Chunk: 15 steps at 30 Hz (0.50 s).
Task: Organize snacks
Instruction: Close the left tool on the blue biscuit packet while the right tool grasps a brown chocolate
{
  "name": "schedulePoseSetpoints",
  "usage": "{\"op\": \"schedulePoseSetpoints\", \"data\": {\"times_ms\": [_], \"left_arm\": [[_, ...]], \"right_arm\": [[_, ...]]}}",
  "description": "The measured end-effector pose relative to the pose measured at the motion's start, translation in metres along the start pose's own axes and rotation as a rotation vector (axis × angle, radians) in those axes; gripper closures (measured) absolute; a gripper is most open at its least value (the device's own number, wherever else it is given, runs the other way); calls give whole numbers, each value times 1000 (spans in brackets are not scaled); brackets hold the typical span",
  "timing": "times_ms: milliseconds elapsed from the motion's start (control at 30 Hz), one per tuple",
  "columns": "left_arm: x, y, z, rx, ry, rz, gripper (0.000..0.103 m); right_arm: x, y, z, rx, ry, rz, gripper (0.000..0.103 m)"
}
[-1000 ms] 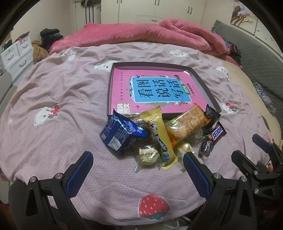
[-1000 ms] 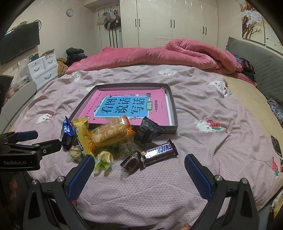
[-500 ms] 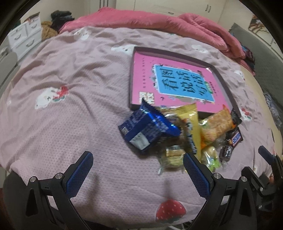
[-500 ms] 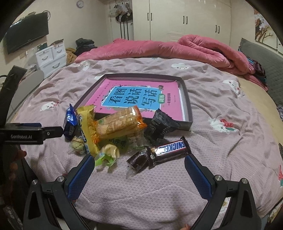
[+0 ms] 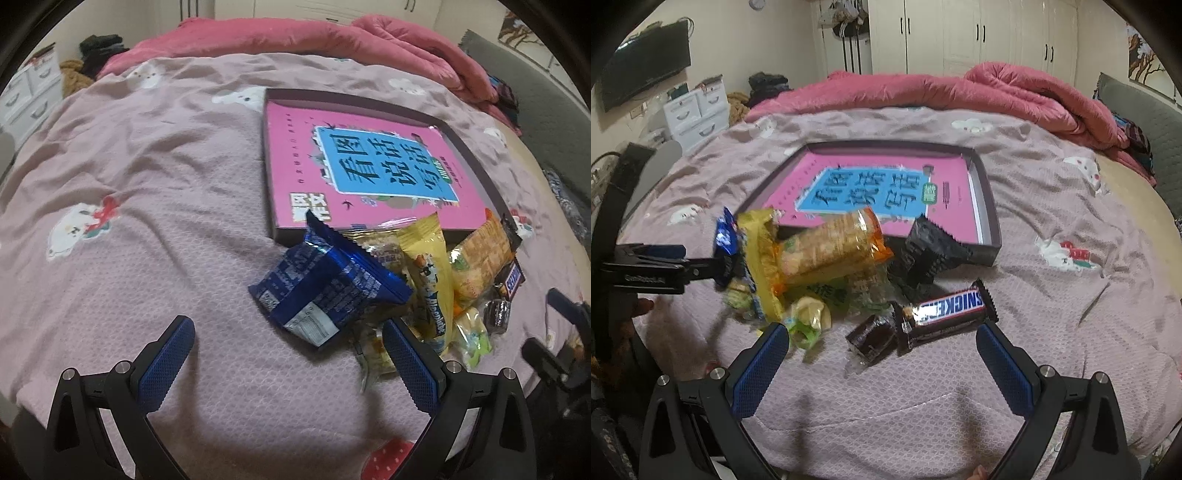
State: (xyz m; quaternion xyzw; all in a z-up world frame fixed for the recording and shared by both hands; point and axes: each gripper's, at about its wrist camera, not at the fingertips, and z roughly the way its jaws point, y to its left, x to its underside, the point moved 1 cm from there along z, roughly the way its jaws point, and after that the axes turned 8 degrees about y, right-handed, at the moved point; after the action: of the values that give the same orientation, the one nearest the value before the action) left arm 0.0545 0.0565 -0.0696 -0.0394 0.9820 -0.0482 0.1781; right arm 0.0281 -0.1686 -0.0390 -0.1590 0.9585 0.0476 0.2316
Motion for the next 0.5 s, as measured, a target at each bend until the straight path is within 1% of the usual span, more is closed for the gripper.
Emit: {"op": "schedulePoseSetpoints", "data": {"times_ms": [133, 200, 233, 300, 500], "left_arm": [[-3, -2, 5, 7, 0, 14, 2], [-4, -1, 7, 16, 2, 14, 2], [-4, 0, 8, 20, 5, 13, 2], [-4, 2, 10, 27, 8, 9, 2], [-6, 4, 13, 40, 10, 2, 2]], "right_arm": [[-2, 2, 7, -7, 7, -22, 2], [-3, 4, 8, -7, -3, -41, 11], [-3, 4, 10, -10, -5, -51, 13], [-4, 6, 14, -16, 3, -66, 24], [-5, 12, 26, -42, 23, -119, 40]]}}
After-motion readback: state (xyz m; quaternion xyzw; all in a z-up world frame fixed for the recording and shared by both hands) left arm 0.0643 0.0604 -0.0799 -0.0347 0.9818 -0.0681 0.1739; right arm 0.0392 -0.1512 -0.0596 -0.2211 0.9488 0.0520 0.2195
